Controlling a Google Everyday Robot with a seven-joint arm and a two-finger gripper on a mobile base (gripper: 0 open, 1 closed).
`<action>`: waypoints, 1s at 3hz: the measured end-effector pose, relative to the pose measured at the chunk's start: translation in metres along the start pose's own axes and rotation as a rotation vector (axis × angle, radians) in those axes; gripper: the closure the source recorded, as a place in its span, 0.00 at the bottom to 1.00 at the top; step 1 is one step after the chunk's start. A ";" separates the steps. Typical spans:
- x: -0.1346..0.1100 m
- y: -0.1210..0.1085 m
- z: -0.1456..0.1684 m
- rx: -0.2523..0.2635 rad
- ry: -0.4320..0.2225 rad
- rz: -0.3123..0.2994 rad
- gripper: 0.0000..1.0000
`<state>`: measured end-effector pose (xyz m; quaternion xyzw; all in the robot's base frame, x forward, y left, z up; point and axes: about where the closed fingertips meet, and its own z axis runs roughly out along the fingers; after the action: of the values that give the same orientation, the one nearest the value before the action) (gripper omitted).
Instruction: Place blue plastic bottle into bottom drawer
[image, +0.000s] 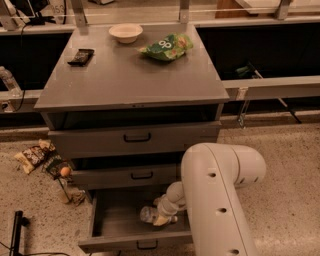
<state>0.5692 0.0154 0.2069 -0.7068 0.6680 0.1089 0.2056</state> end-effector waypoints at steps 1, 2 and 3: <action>0.006 0.001 -0.009 0.015 -0.012 0.022 0.33; 0.012 0.005 -0.026 0.033 -0.048 0.036 0.08; 0.023 0.014 -0.073 0.054 -0.080 0.059 0.11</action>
Offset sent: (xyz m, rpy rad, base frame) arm -0.0092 -0.0401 0.0324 0.0950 -0.0289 -0.0600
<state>0.5484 -0.0373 0.2606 -0.6761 0.6826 0.1248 0.2478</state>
